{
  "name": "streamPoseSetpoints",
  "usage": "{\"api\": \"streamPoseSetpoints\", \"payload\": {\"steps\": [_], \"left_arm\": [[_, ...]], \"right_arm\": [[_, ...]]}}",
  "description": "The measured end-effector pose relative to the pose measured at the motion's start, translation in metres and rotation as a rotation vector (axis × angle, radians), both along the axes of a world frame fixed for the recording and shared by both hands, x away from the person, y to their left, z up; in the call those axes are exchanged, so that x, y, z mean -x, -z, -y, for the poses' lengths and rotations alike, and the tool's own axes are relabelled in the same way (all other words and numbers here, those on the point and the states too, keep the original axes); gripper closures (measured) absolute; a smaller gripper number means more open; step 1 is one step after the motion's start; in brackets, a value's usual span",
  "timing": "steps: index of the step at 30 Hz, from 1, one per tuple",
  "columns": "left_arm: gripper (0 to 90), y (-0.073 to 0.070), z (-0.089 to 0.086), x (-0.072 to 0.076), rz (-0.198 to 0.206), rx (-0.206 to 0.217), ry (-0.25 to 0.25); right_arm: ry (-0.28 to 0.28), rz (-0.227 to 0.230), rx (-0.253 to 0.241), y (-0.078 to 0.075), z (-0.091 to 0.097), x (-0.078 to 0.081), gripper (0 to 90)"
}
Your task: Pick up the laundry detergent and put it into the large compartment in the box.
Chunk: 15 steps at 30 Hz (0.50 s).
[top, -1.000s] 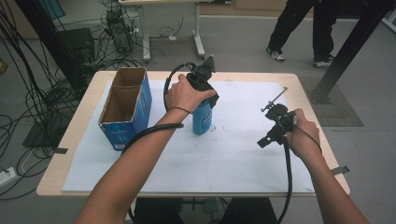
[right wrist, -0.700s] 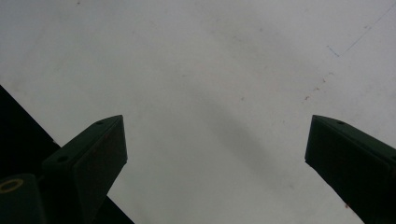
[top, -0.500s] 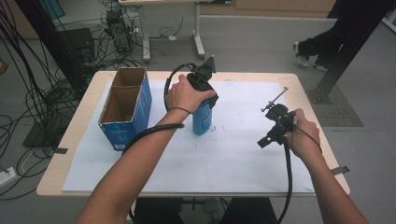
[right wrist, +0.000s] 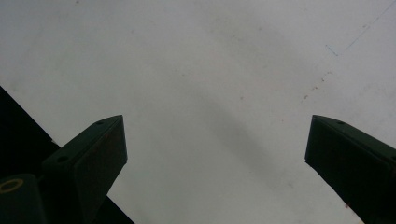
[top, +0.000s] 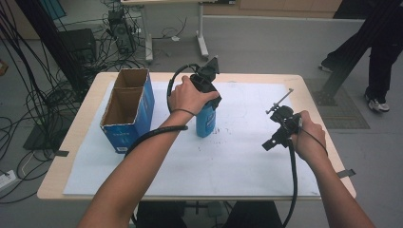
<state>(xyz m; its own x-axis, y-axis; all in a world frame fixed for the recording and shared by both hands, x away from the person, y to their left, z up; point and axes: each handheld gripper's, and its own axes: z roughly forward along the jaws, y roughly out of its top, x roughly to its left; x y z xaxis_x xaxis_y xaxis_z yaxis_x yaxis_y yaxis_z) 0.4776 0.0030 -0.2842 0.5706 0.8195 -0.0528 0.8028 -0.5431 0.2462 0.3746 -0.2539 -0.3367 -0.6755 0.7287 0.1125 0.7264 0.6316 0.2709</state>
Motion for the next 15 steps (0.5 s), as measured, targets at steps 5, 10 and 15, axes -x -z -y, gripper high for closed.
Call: {"api": "streamPoseSetpoints", "payload": {"steps": [5,10,15], "left_arm": [[29.6,0.0000,0.0003,0.0014,0.000,0.001,-0.001],[32.3,-0.0016,-0.0003,0.0020,0.007,0.006,-0.006],[35.8,-0.0036,0.0002,0.0028,0.009,0.008,-0.003]], "right_arm": [[0.001,0.001,0.001,-0.0002,-0.0006,0.0005,5.0],[-0.004,0.005,0.010,-0.0012,-0.0011,0.0005,5.0],[-0.004,0.006,0.008,-0.0012,-0.0011,0.0007,5.0]]}}
